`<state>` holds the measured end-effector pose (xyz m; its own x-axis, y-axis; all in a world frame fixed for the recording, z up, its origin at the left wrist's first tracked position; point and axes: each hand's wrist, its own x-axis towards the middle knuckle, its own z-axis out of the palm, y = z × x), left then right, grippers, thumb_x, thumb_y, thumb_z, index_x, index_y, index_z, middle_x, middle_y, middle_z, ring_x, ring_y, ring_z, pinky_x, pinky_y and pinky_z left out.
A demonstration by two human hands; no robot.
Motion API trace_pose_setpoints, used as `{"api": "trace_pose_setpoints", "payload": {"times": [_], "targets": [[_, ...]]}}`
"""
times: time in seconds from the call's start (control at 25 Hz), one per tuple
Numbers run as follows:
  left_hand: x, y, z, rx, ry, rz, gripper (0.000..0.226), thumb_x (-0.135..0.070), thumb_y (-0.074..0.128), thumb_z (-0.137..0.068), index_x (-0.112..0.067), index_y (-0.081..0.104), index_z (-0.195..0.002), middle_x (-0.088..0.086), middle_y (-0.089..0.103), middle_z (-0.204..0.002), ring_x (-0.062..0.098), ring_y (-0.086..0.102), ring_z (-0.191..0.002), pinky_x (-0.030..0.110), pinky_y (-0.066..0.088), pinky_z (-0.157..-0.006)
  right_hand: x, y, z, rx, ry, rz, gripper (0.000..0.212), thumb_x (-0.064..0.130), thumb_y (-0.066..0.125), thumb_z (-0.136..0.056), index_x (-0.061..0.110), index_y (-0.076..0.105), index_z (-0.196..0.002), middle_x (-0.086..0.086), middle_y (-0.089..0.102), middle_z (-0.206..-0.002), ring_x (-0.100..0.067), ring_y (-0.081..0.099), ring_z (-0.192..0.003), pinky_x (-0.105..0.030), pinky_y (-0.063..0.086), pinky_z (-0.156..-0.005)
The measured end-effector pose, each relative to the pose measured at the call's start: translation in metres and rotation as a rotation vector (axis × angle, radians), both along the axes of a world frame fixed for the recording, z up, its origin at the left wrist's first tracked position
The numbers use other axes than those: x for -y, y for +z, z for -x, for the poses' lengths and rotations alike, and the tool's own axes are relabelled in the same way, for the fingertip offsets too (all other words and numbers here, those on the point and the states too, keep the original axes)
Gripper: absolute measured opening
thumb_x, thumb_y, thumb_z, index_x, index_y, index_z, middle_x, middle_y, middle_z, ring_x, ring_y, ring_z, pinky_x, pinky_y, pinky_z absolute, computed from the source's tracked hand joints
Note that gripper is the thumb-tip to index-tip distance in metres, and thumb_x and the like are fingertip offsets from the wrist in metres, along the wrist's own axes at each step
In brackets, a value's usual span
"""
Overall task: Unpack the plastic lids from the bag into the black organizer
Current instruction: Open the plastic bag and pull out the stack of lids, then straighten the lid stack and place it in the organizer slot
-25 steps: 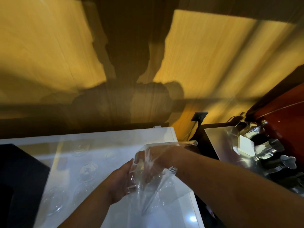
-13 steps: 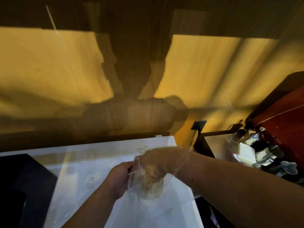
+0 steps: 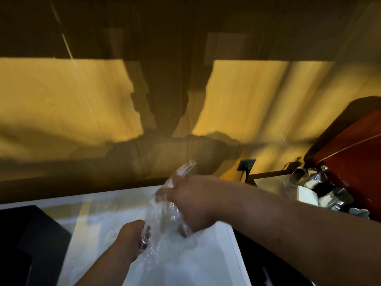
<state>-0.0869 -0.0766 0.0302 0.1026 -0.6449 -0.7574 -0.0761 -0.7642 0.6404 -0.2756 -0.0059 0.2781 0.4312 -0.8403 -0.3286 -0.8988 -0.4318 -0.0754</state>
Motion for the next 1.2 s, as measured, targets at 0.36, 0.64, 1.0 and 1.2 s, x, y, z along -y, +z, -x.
{"api": "trace_pose_setpoints", "payload": {"times": [0.36,0.64,1.0,1.2], "targets": [[0.003,-0.005,-0.046,-0.01,0.198,0.096,0.014,-0.012,0.046,-0.106,-0.004,0.055,-0.099,0.01,0.055,-0.081,0.023,0.052,-0.066,0.033,0.044,-0.061,0.042,0.079,0.122,0.261,-0.566,0.078,0.077,0.042,0.082,-0.07,0.036,0.052,-0.141,0.005,0.068,-0.117,-0.02,0.068,-0.1,-0.041,0.063,-0.083],[-0.014,0.027,-0.043,0.211,0.061,0.281,0.02,-0.022,0.067,-0.101,-0.006,0.066,-0.089,0.016,0.072,-0.089,0.03,0.068,-0.07,0.037,0.054,-0.063,0.039,-0.038,0.099,1.482,-0.815,-0.428,0.048,0.025,0.083,-0.08,0.021,0.07,-0.125,-0.011,0.075,-0.118,-0.033,0.073,-0.109,-0.058,0.061,-0.087],[-0.042,0.066,-0.089,0.149,-0.348,0.692,0.081,-0.067,0.085,-0.069,-0.054,0.042,-0.136,-0.036,0.049,-0.133,-0.004,0.058,-0.116,0.02,0.05,-0.087,0.025,-0.161,-0.051,2.142,-0.717,-1.179,0.072,0.04,0.075,-0.089,0.004,0.053,-0.148,-0.032,0.055,-0.143,-0.051,0.052,-0.128,-0.061,0.048,-0.1],[-0.04,0.097,-0.127,-0.278,-0.451,0.713,0.086,-0.041,0.086,-0.07,-0.075,0.039,-0.133,-0.041,0.053,-0.135,-0.001,0.06,-0.125,0.021,0.061,-0.084,0.031,-0.15,-0.109,2.237,-0.416,-1.182,0.073,0.051,0.044,-0.101,0.002,0.038,-0.155,-0.031,0.042,-0.154,-0.049,0.039,-0.139,-0.062,0.029,-0.114]]}}
